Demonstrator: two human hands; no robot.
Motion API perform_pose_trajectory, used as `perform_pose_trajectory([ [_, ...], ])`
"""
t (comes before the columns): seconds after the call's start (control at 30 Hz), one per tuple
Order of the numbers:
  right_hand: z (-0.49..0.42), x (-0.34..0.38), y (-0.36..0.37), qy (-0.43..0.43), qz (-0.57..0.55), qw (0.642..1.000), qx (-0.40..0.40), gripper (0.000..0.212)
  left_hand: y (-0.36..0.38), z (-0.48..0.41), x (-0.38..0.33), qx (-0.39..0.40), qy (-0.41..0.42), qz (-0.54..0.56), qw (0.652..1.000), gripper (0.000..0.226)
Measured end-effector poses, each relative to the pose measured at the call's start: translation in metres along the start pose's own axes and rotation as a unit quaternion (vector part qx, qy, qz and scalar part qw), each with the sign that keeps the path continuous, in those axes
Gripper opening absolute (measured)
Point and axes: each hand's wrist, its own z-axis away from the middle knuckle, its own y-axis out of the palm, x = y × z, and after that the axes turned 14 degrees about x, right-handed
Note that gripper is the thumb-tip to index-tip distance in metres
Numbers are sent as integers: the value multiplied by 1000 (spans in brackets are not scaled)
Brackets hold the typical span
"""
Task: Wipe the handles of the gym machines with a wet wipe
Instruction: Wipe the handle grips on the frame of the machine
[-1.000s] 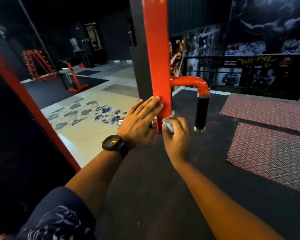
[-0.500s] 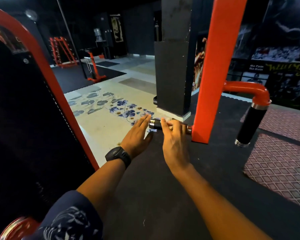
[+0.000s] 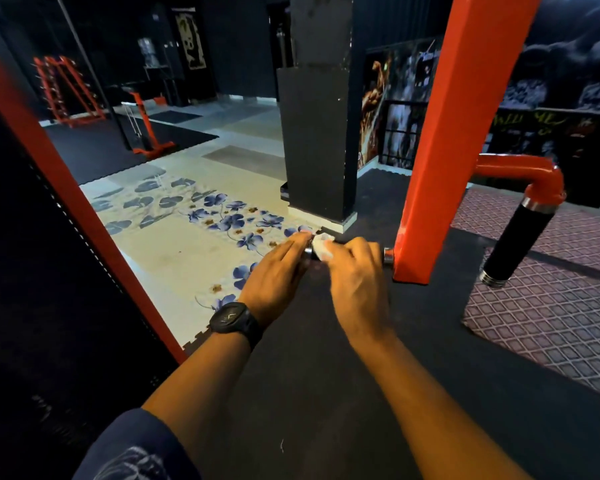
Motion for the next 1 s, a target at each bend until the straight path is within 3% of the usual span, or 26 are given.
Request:
perform_pose_trajectory([
  [0.07, 1, 4, -5, 53, 14, 998, -7, 23, 2, 0, -1, -6, -2, -2, 1000, 49],
  [0.17, 0, 25, 2, 2, 48, 998, 44, 29, 7, 3, -1, -15, 8, 23, 1000, 50],
  [0.23, -10, 19, -3, -14, 84, 995, 44, 20, 9, 4, -2, -16, 5, 27, 999, 52],
  [0.33, -22, 1, -23, 87, 87, 992, 20, 22, 9, 2, -4, -17, -15, 9, 1000, 52],
  [0.4, -26, 8, -29, 104, 101, 986, 76, 21, 10, 2, -3, -13, -18, 5, 1000, 51],
  [0.53, -47, 23, -37, 22, 92, 970, 225, 22, 13, 3, -5, -18, -17, 7, 1000, 51],
  [0.73, -88, 15, -60, 100, 166, 898, 395, 24, 11, 6, -10, -15, -23, -8, 1000, 53],
  [0.9, -71, 30, -46, 40, 114, 932, 341, 24, 12, 7, -7, -13, -20, -4, 1000, 52],
  [1.0, -73, 16, -51, 93, 112, 926, 348, 25, 12, 7, -11, -21, -27, -7, 999, 50],
])
